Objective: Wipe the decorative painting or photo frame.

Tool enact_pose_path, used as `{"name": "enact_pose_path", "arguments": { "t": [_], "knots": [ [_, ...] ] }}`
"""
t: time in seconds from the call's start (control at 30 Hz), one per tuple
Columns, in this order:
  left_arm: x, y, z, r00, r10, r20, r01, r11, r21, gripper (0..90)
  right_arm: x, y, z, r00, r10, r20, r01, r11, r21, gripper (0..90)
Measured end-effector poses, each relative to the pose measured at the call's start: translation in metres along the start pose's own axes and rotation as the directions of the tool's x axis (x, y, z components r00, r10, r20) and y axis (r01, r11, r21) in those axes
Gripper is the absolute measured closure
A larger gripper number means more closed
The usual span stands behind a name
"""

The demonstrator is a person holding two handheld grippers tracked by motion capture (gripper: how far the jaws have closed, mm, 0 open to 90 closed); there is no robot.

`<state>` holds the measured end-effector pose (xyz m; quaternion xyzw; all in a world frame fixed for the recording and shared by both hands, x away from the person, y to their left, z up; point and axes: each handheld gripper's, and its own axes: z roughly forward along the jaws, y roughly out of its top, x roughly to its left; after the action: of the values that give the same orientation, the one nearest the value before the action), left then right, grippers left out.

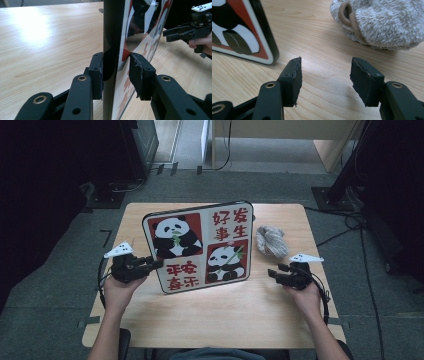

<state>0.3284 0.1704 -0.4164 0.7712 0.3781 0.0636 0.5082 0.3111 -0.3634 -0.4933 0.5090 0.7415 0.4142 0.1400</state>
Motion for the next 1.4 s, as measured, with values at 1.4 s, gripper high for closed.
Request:
{"name": "enact_pose_path", "arguments": {
  "t": [1.4],
  "knots": [
    [0.013, -0.014, -0.021, 0.9968, -0.011, -0.080, 0.011, 0.9999, 0.005, 53.1, -0.014, 0.001, 0.000, 0.9996, -0.008, 0.029, 0.009, 1.000, -0.018, 43.0]
  ]
}}
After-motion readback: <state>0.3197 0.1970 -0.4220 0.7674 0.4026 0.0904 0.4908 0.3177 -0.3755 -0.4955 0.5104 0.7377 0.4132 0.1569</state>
